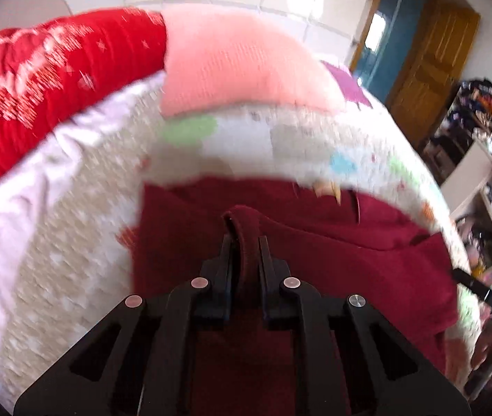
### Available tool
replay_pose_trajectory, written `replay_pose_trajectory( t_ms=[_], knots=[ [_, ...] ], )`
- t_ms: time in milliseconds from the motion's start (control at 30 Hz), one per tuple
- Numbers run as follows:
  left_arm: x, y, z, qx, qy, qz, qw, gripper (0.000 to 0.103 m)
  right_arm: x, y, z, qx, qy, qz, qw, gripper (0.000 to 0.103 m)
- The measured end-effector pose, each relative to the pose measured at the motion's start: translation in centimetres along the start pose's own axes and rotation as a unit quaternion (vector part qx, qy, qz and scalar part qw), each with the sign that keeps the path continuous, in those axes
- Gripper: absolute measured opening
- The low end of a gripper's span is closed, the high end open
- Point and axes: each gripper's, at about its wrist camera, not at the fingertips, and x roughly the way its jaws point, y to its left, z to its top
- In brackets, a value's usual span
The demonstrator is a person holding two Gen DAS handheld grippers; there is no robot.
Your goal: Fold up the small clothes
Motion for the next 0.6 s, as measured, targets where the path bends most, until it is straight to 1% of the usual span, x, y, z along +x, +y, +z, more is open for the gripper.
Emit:
replay_pose_trajectory(
  t_ms=[33,100,167,233,300,333,400,433,500,533,567,600],
  knots=[
    [-0.7,0.7,0.5,-0.004,-0.014,0.011,0.9998,0.010,-0.2,0.6,0.2,-0.007,-0.009,0.001,1.000,0.055],
    [-0.8,2.0,0.9,-0.015,-0.018,0.018,0.9996,0.010,-0.5,2.0,0.5,-0.025,-0.023,-0.001,0.999,0.055],
    [0.3,3.1,0.4,-0.029,-0.001,0.019,0.9994,0.010,-0.6,2.9,0.5,-0.041,-0.033,0.003,0.999,0.055],
    [1.7,3.3,-0.5,-0.028,0.014,0.035,0.9989,0.010,-0.5,3.9,0.5,-0.058,-0.038,0.015,0.998,0.055],
    [3.2,3.4,-1.4,-0.024,0.029,0.051,0.9980,0.010,0.4,5.1,0.3,-0.077,-0.029,0.022,0.996,0.054],
    [3.6,3.4,-1.8,-0.021,0.031,0.059,0.9975,0.010,1.0,5.5,0.2,-0.087,-0.022,0.022,0.996,0.053],
    [4.0,3.7,-2.2,-0.022,0.034,0.065,0.9971,0.011,2.6,6.5,-0.2,-0.116,-0.005,0.007,0.993,0.047],
    [4.2,4.0,-2.2,-0.026,0.039,0.065,0.9968,0.013,3.6,6.7,-0.3,-0.132,0.005,-0.013,0.991,0.045],
    [3.9,4.3,-2.4,-0.034,0.045,0.066,0.9962,0.021,5.2,6.4,-0.4,-0.143,0.022,-0.047,0.988,0.044],
    [3.6,4.5,-2.4,-0.037,0.046,0.068,0.9960,0.021,5.4,6.0,-0.4,-0.138,0.025,-0.062,0.988,0.043],
    [3.2,4.8,-2.5,-0.040,0.045,0.069,0.9958,0.021,5.1,5.7,-0.3,-0.131,0.025,-0.064,0.989,0.043],
    [2.7,4.9,-2.6,-0.040,0.042,0.071,0.9957,0.024,4.4,5.5,-0.3,-0.124,0.021,-0.057,0.990,0.043]
  ],
)
